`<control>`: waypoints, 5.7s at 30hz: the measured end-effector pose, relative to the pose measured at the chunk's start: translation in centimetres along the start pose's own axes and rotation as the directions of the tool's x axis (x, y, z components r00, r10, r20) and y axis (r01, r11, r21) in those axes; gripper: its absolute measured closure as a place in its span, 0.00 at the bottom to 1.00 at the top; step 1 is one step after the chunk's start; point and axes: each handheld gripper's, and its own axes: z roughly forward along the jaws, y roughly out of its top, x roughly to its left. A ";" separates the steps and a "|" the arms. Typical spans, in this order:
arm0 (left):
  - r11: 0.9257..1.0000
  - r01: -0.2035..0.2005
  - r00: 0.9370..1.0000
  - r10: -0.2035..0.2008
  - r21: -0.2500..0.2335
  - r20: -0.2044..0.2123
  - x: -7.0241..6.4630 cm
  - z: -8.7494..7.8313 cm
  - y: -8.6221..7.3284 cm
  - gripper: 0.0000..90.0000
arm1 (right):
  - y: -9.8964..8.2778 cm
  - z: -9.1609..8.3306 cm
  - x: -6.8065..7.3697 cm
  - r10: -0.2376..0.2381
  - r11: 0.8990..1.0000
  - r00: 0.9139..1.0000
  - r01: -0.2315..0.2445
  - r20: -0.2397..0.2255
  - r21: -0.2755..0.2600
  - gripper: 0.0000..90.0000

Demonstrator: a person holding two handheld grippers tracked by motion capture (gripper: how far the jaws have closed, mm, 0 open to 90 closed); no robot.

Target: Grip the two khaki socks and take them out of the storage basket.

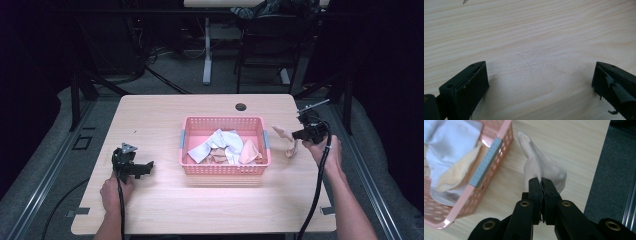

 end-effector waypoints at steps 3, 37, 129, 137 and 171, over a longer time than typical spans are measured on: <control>1.000 0.000 1.000 0.000 0.001 0.000 0.0 0.0 0.0 0.00 | -0.4 1.3 -0.1 0.005 0.999 1.000 -0.005 -0.007 0.042 0.97; 1.000 -0.003 1.000 0.003 -0.001 -0.001 0.0 0.0 0.0 0.00 | -2.3 4.6 0.2 0.084 0.989 0.995 -0.076 -0.060 0.125 0.47; 1.000 0.000 1.000 0.000 -0.005 0.000 0.0 0.0 0.0 0.00 | 2.0 7.7 11.8 -0.060 0.962 0.978 0.111 -0.202 0.251 0.59; 1.000 0.000 1.000 0.000 -0.005 0.000 0.0 0.0 0.0 0.00 | 2.1 7.4 11.6 -0.055 0.973 0.978 0.097 -0.200 0.208 0.93; 1.000 -0.001 1.000 0.001 -0.001 0.000 0.0 0.0 0.0 0.00 | 4.9 -1.2 10.2 -0.108 0.991 0.959 0.081 -0.263 -0.111 0.98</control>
